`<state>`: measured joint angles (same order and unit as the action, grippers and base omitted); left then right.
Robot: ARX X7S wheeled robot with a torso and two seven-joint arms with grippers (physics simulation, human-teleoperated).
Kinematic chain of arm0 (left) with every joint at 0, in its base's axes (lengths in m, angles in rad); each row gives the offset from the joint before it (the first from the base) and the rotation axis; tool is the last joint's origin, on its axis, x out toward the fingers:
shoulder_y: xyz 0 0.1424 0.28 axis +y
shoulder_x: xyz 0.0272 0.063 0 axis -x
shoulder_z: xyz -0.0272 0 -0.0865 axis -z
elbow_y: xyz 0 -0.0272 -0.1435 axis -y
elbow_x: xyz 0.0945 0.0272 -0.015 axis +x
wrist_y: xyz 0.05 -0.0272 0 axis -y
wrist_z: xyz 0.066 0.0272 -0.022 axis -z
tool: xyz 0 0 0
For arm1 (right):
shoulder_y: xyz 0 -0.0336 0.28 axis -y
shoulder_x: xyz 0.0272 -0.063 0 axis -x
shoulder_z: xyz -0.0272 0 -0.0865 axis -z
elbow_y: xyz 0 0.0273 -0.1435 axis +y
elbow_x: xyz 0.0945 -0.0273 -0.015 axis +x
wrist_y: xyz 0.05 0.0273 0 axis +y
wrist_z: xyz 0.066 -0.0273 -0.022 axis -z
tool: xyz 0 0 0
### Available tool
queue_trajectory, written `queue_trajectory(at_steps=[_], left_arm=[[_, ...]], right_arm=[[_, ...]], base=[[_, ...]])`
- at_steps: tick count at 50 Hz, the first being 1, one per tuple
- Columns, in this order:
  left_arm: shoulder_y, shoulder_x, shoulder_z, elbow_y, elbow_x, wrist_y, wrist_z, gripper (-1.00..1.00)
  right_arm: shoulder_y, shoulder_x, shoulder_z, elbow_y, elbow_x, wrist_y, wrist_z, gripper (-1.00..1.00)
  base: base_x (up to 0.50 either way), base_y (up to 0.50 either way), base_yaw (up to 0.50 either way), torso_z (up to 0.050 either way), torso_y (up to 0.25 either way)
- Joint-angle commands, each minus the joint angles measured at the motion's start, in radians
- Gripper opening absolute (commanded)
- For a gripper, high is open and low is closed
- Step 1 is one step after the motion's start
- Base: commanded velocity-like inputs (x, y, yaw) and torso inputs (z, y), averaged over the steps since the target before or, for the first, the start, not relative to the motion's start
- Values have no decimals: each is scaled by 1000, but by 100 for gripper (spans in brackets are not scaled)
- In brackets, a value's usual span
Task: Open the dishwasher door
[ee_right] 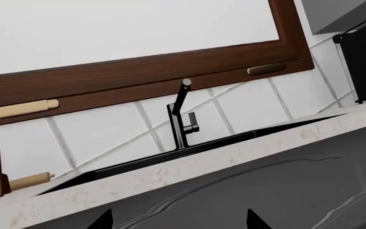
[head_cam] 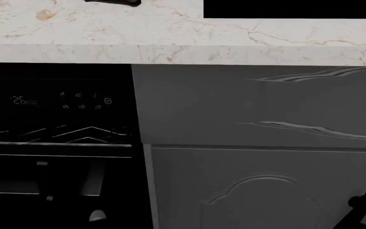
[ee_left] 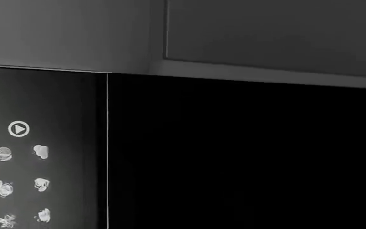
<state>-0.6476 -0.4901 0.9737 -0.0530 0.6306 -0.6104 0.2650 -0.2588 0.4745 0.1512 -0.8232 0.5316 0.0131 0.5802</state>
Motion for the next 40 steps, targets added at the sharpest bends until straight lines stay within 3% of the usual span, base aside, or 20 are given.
queue_trajectory(at_steps=[1,40], left_arm=[[45,-43,-35,14,-51,-74,16,-100],[271,-184,-49,324,-33,-188,33,-100]], right_arm=[[0,-1,-5,5,-3,-5,-1,100],[-15,7,5,-12,7,-18,7,100]], base=[[0,3,4,0,0],[0,3,6,0,0]])
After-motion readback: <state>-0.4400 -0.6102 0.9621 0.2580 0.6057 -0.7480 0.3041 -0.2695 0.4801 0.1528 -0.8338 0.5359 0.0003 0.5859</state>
